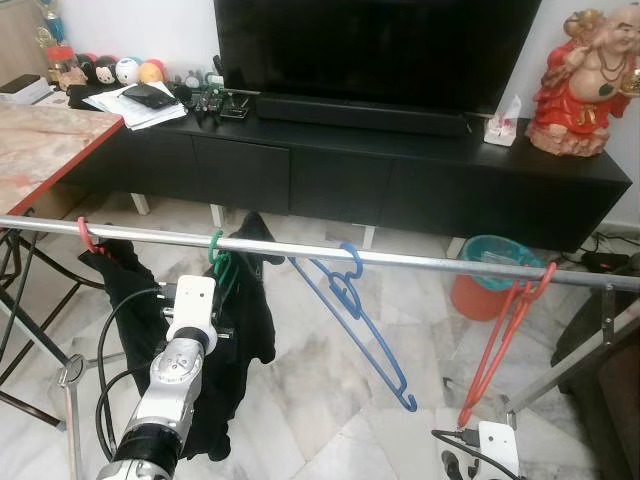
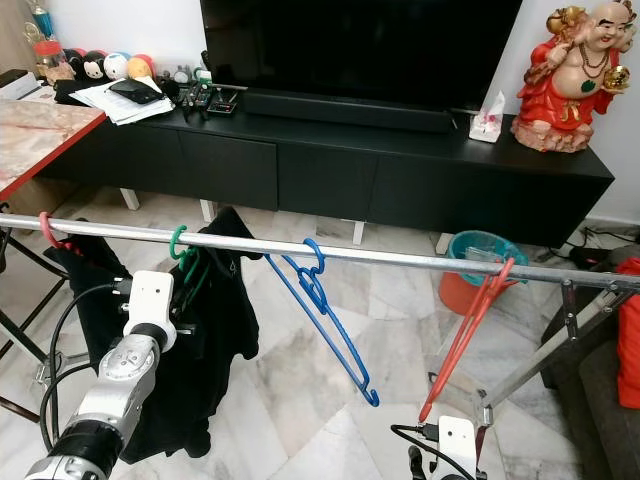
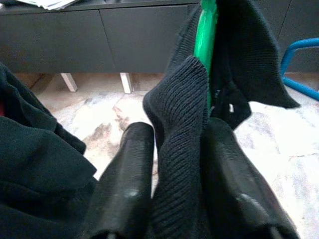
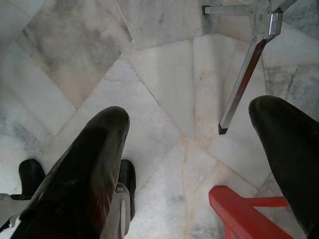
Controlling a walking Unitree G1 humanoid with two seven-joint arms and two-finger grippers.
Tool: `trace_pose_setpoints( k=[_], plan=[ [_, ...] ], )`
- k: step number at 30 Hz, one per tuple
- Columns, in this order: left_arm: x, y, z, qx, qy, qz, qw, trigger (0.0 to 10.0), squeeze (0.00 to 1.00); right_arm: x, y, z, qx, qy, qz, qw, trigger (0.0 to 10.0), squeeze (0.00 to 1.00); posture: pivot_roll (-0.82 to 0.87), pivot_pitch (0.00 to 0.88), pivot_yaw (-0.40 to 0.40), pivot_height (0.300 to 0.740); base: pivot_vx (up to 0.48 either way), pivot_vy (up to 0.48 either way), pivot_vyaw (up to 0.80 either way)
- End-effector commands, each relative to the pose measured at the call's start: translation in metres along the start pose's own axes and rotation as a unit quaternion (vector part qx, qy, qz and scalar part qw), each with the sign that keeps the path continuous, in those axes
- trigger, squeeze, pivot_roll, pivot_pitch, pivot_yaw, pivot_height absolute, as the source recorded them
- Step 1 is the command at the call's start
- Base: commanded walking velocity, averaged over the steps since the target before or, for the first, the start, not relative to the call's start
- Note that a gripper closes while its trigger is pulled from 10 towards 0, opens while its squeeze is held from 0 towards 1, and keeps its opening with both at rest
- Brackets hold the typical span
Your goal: Hang hanger
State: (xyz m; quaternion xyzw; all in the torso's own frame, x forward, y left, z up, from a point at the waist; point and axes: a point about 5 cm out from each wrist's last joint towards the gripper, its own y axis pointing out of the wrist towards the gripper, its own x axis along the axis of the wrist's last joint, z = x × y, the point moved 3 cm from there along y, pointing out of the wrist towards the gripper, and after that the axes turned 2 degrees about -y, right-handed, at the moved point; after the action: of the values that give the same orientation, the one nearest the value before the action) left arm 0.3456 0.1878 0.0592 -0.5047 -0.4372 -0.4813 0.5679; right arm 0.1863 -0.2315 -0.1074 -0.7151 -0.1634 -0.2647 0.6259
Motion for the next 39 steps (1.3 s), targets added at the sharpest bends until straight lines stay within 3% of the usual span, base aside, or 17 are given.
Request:
trace_pose_setpoints(
  k=[1,15,21,28,35,39],
  plan=[
    [-0.004,-0.005,-0.002,-0.011,-0.007,0.002,1.0,10.0,1.0,0.001,0.0,-0.001,-0.002,-0.001,0.001,1.0,10.0,0.0,-0.07,0.0,-0.071,0.74,0.0,0.0,0.0],
    [0.01,-0.035,0.004,-0.039,-0.032,-0.047,0.998,10.0,1.0,0.001,0.0,-0.001,0.0,-0.002,0.0,1.0,10.0,0.0,-0.04,0.0,-0.077,0.74,0.0,0.0,0.0],
    [0.027,-0.069,0.011,-0.047,-0.05,-0.095,0.993,10.0,1.0,0.001,0.0,-0.002,0.0,-0.003,0.0,1.0,10.0,0.0,-0.02,0.0,-0.087,0.74,0.0,0.0,0.0],
    [0.03,-0.095,0.011,-0.075,-0.057,-0.097,0.991,10.0,1.0,0.002,0.0,-0.004,0.0,-0.009,-0.001,1.0,10.0,0.0,-0.01,0.0,-0.095,0.74,0.0,0.0,0.0],
    [0.009,-0.12,0.026,-0.07,-0.021,-0.059,0.996,10.0,1.0,0.002,0.0,-0.003,0.0,-0.009,-0.002,1.0,10.0,0.0,-0.02,0.0,-0.08,0.74,0.0,0.0,0.0],
    [-0.02,-0.14,0.044,-0.017,-0.016,-0.001,1.0,10.0,1.0,0.001,0.0,-0.003,-0.002,-0.009,-0.001,1.0,10.0,0.0,-0.01,0.0,-0.071,0.74,0.0,0.0,0.0]
  ],
)
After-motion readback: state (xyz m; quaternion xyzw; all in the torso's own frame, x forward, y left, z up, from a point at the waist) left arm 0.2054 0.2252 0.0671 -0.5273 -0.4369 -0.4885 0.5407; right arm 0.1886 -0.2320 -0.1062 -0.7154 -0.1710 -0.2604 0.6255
